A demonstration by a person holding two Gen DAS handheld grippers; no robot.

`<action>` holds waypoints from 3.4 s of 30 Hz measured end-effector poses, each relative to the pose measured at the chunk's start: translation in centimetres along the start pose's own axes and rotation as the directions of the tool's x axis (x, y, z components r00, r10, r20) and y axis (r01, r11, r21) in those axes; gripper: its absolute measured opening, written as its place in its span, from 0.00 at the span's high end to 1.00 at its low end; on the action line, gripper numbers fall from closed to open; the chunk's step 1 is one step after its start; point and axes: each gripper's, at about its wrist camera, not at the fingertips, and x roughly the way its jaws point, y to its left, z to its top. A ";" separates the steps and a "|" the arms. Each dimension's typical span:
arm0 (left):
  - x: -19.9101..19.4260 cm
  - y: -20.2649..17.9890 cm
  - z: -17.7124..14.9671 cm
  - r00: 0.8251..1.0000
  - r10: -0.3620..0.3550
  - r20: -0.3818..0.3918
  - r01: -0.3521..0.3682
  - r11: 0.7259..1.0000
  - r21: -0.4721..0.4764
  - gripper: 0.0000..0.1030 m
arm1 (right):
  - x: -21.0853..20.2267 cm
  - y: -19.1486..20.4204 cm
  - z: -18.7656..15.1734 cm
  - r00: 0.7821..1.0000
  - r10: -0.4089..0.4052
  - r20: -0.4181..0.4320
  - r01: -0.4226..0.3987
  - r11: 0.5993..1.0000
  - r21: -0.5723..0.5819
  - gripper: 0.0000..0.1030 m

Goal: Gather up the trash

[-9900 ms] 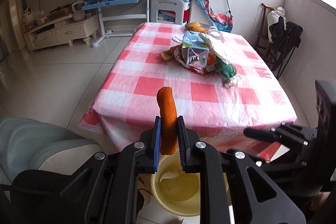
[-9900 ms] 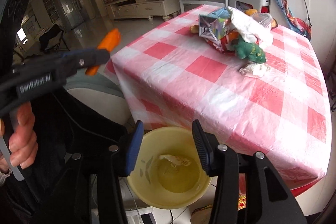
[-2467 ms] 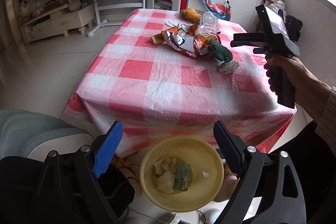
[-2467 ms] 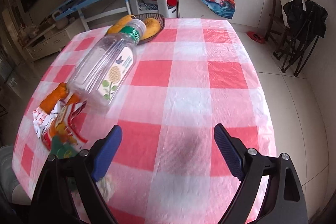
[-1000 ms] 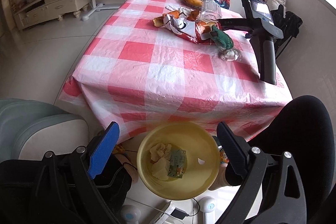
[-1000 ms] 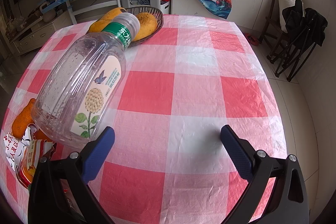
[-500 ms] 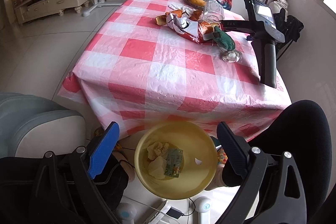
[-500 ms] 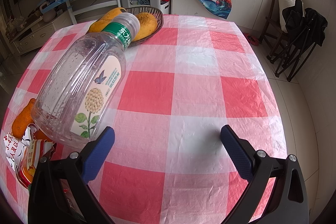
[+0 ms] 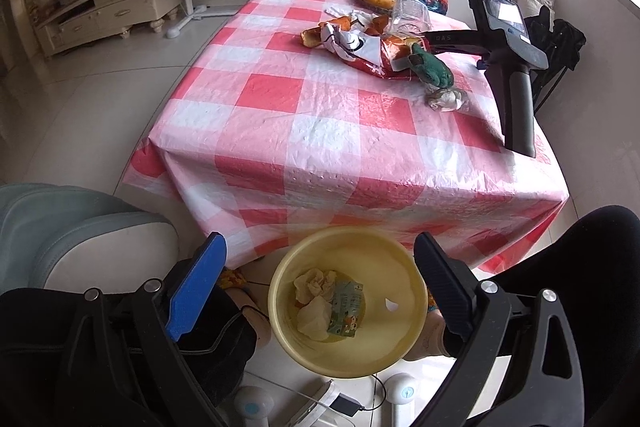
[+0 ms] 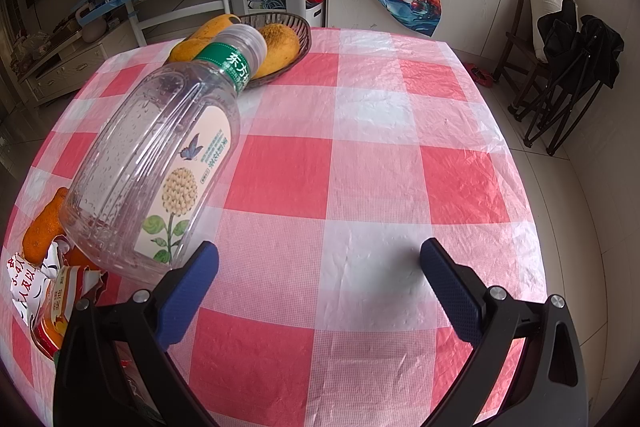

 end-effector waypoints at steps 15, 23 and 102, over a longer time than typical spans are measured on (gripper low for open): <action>-0.6 -0.2 3.2 0.997 0.062 0.055 -0.058 0.997 -0.059 0.11 | -0.1 -0.1 -0.1 1.000 0.000 0.001 0.000 1.000 0.000 0.07; -1.7 -3.5 8.6 0.983 0.104 0.152 -0.119 0.989 0.088 0.10 | -0.1 -0.1 -0.1 1.000 0.000 0.001 0.000 1.000 0.000 0.07; 2.3 0.7 10.5 0.990 -0.007 0.138 0.029 0.987 -0.159 0.07 | -7.9 6.5 -8.0 0.945 0.325 0.023 -0.298 0.891 -0.342 0.36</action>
